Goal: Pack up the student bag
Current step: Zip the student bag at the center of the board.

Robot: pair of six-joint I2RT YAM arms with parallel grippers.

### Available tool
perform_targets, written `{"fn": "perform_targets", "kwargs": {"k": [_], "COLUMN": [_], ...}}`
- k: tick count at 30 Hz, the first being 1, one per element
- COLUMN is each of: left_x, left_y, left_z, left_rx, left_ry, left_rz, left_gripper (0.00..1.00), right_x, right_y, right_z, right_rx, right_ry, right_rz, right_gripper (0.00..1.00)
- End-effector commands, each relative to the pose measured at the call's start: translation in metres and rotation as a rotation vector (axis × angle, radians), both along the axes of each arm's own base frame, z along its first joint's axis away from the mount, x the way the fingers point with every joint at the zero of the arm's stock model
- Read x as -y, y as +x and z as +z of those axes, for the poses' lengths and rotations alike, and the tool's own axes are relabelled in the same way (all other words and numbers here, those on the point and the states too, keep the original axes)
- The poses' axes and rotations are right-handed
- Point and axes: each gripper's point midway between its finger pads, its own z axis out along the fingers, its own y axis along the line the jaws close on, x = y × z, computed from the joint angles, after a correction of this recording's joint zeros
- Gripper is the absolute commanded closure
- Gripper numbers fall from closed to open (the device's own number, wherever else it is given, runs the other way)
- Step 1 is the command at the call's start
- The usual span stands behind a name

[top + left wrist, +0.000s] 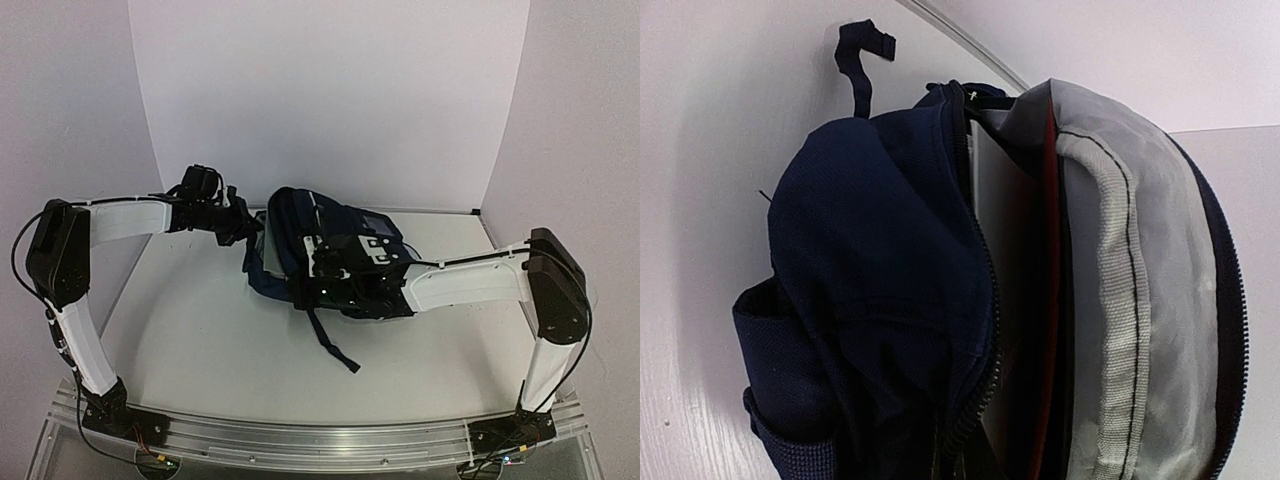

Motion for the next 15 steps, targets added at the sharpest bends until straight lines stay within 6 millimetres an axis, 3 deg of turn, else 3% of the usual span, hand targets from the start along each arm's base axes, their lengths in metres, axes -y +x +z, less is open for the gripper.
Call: {"fn": "perform_targets", "kwargs": {"k": [1, 4, 9, 15], "left_x": [-0.003, -0.017, 0.004, 0.006], "left_y": [-0.030, -0.043, -0.077, -0.077], "left_z": [0.038, 0.036, 0.055, 0.041], "left_rx": [0.118, 0.123, 0.214, 0.175], "left_ry": [0.123, 0.207, 0.062, 0.055], "left_rz": [-0.071, -0.087, -0.294, -0.300], "left_gripper": [1.00, 1.00, 1.00, 1.00], "right_x": [-0.011, -0.007, -0.030, -0.049], "right_y": [0.009, 0.005, -0.019, -0.059], "right_z": [0.079, 0.077, 0.080, 0.102], "right_rx": [0.114, 0.101, 0.038, 0.005], "right_ry": [0.166, 0.151, 0.179, 0.228], "right_rz": [-0.071, -0.061, 0.114, 0.317], "right_gripper": [1.00, 1.00, 1.00, 1.00]}}
